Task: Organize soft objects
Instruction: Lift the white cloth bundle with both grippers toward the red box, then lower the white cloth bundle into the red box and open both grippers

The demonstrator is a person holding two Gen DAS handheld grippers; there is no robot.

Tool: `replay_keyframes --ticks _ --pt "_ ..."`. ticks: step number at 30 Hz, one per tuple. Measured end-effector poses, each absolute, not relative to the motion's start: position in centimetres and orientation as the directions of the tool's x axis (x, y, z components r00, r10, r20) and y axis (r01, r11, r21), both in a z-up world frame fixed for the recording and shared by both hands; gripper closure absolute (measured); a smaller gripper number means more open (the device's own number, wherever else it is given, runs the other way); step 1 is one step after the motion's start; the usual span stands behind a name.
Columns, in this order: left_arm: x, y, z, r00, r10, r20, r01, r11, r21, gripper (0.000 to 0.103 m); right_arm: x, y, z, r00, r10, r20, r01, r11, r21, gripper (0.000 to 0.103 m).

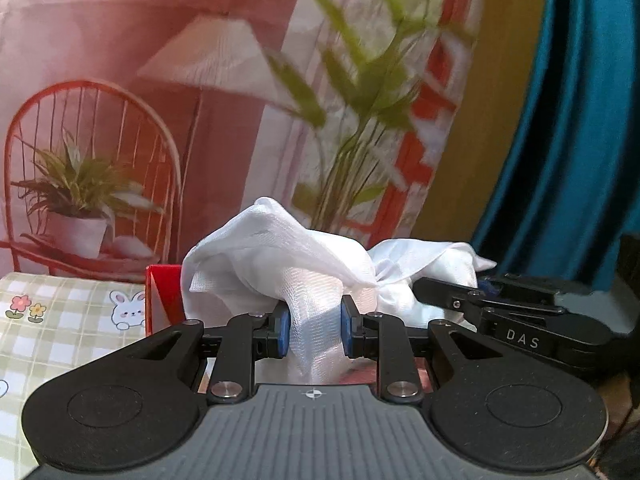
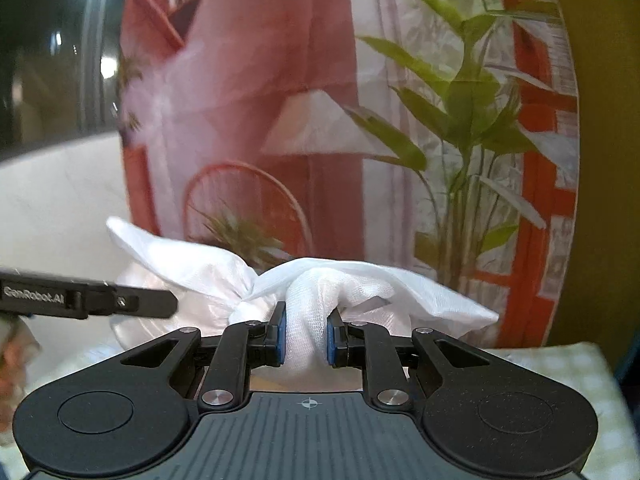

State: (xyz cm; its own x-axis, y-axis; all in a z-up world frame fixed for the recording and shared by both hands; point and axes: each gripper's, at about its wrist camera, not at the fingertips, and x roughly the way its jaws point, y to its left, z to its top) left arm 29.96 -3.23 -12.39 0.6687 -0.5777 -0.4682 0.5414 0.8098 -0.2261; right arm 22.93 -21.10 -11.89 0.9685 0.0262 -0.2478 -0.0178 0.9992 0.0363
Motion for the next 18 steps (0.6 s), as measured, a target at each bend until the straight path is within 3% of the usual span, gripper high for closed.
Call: replay_keyframes --ticks 6,10,13,18 --pt "35.4 -6.1 -15.7 0.597 -0.568 -0.566 0.505 0.815 -0.284 0.077 29.6 -21.7 -13.5 0.903 -0.07 -0.423 0.043 0.996 -0.074 0.087" --pt "38.4 -6.7 -18.6 0.541 -0.562 -0.626 0.453 0.822 -0.345 0.078 34.5 -22.8 -15.5 0.806 -0.09 -0.585 0.115 0.993 0.004 0.086" --pt "39.8 -5.7 -19.8 0.498 -0.601 -0.625 0.423 0.797 -0.43 0.077 37.8 -23.2 -17.1 0.71 -0.096 -0.698 0.127 0.992 -0.007 0.087" --pt "40.5 -4.2 -20.8 0.501 -0.601 -0.624 0.385 0.8 -0.461 0.078 42.2 -23.4 -19.0 0.58 -0.067 -0.812 0.099 0.995 -0.011 0.087"
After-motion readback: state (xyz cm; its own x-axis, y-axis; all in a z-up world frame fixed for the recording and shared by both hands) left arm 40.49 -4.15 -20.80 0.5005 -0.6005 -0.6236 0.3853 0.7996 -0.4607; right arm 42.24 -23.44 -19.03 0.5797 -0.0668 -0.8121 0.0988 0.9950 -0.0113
